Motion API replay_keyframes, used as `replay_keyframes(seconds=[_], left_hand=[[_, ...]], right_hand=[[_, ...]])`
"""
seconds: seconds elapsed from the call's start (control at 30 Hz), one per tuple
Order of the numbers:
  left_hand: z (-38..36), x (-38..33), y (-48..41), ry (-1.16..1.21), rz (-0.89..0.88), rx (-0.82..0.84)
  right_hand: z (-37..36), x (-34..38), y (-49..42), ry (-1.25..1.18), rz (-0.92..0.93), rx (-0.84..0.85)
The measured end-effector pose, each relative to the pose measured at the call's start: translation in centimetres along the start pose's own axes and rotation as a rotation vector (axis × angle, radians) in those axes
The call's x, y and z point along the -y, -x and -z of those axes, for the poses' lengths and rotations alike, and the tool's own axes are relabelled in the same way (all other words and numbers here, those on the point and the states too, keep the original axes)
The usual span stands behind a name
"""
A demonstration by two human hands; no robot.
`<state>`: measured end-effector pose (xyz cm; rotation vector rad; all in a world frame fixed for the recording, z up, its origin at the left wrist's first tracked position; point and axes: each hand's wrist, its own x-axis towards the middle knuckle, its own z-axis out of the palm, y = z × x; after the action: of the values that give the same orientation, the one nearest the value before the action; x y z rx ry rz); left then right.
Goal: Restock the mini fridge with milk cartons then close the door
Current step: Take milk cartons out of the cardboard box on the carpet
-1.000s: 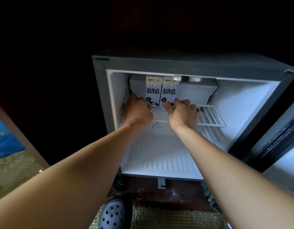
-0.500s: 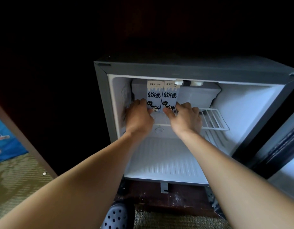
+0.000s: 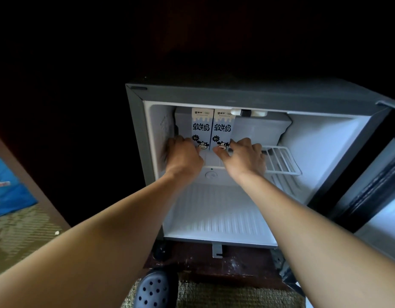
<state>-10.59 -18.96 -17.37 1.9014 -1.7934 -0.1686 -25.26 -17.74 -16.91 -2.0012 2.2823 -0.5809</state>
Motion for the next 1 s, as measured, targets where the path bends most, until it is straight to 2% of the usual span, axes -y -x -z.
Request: replay_keyframes(seconds=[0.2,0.27,0.37,0.43,0.5,0.6,0.73,0.87,1.0], left_hand=[[1.0,0.2,3.2,0.029,-0.048,0.059],[1.7,0.5,5.3,-0.019,-0.102,0.125],[3.4,1.6,9.8,-0.235,-0.28,0.274],[4.9,2.2,12.6,-0.307,-0.388,0.334],[7.2,2.8,14.6,-0.327,-0.411,0.357],[11.8,3.9,16.9,-0.382,-0.387,0.344],[18.1,5.2,20.5,-0.382,-0.371,0.334],[24.2,7.3,24.9,-0.385,-0.393,0.237],[30.1,10.8,29.3,-0.395,-0.312,0.129]], right_hand=[[0.7,-0.5,3.1,-0.175,0.037,0.007],[0.8,-0.6,5.6,-0.149,0.1,0.037],[1.9,-0.3,9.3,0.007,0.167,0.18],[3.4,0.3,11.9,0.002,0.17,0.263],[5.2,1.2,14.4,0.004,0.227,0.335],[8.0,2.7,18.2,0.041,0.32,0.355],[12.3,5.4,22.5,-0.029,0.387,0.342],[16.0,9.2,25.9,-0.105,0.465,0.349],[18.0,14.4,29.0,-0.154,0.568,0.415]])
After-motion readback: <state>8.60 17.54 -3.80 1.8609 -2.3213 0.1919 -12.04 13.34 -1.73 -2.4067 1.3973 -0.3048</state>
